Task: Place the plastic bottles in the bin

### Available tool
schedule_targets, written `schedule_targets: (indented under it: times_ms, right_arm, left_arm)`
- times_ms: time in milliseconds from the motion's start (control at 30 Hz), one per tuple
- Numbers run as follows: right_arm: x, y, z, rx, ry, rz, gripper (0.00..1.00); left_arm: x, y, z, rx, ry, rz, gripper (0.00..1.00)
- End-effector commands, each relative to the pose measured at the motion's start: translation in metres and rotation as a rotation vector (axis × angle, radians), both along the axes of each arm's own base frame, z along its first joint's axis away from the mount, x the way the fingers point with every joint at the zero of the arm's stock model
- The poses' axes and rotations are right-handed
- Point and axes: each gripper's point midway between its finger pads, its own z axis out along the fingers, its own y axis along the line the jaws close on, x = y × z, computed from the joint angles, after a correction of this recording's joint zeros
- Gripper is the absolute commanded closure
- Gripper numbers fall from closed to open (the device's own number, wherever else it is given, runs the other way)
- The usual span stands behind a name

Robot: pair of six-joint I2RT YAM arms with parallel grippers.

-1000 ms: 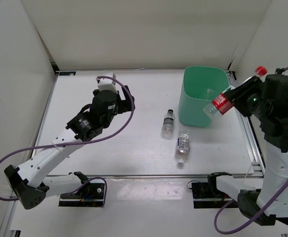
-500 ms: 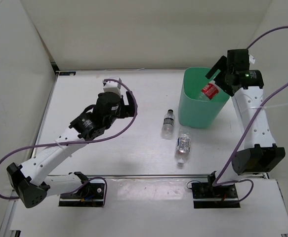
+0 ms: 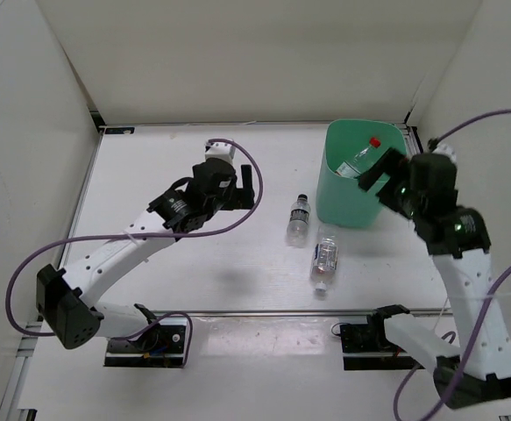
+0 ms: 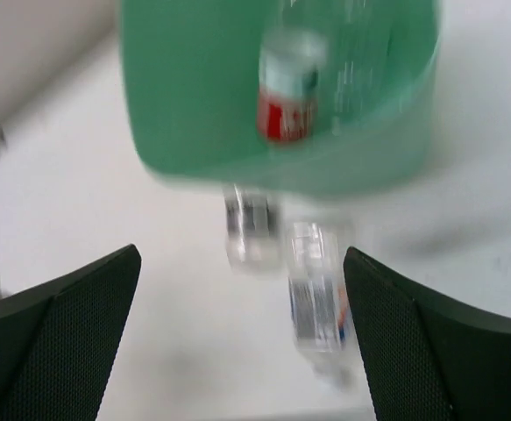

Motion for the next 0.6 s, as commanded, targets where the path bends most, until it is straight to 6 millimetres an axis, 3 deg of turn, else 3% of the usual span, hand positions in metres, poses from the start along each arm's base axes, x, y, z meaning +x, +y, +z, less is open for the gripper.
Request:
schedule_targets:
  times_ms: [0, 133, 167, 233, 300, 567]
  right_arm:
    - [-0.035, 0.029, -0.078, 0.002, 0.115, 0.132, 0.00]
    - [-0.062, 0.040, -0.126, -0.002, 0.132, 0.206, 0.00]
    - [-0.069, 0.041, -0.152, -0.019, 0.177, 0.218, 0.00]
    - [-0.074, 0.047, -0.170, -0.032, 0.204, 0.254, 0.00]
    - [-0.074, 0.049, -0.192, -0.071, 0.245, 0.259, 0.00]
    - [-0.039, 0.065, -0.227, -0.183, 0.327, 0.253, 0.00]
  left_arm:
    - [0.006, -0.006, 0.020, -0.025, -0.029, -0.021, 0.00]
    - [0.009, -0.007, 0.018, 0.012, -0.036, -0.041, 0.00]
    - [0.010, -0.008, 0.014, 0.019, -0.028, -0.041, 0.00]
    - [0.013, -0.005, 0.013, 0.028, -0.032, -0.037, 0.00]
    - [0.011, -0.006, 0.009, 0.030, -0.021, -0.047, 0.00]
    - [0.007, 0.003, 0.000, 0.037, 0.004, -0.047, 0.00]
